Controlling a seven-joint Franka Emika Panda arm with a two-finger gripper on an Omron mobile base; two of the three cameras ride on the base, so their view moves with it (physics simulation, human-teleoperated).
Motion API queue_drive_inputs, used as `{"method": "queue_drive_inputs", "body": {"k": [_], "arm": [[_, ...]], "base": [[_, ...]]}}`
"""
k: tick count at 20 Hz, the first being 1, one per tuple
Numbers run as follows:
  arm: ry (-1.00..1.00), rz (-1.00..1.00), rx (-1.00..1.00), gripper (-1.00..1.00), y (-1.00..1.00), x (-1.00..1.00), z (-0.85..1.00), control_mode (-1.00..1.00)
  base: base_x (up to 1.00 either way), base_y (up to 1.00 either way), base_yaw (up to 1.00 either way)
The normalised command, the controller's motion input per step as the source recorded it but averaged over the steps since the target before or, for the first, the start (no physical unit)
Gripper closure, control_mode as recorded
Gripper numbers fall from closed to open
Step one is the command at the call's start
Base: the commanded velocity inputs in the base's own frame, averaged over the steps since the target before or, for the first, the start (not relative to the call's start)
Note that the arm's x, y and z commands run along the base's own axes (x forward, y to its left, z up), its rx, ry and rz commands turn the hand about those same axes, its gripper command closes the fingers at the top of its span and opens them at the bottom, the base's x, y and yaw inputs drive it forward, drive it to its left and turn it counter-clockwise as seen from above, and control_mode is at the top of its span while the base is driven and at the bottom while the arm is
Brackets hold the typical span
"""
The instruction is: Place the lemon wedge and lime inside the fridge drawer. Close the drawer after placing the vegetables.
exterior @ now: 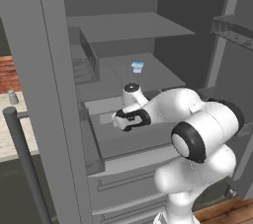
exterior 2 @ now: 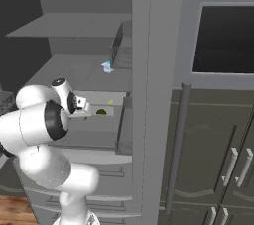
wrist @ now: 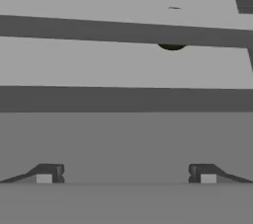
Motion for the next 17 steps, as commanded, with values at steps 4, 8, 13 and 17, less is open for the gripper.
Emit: {"method": "queue_drive_inputs", "body": {"k": [4,8,13,17], "arm": [[-0.18,-0.01,0.03,-1.00,-0.02,-0.99,0.58,-1.00],[-0.13,0.00,0.00,-1.00,-0.09,-0.80,0.75,-1.00],[-0.09,0.00,0.00,-1.00,-0.15,-0.66,0.82,-1.00],[-0.04,0.00,0.00,-1.00,-0.20,-0.52,0.86,-1.00]], "base": [[0.00,0.00,0.00],[0.00,0.00,0.00],[0.00,0.00,0.00],[0.00,0.00,0.00]]}}
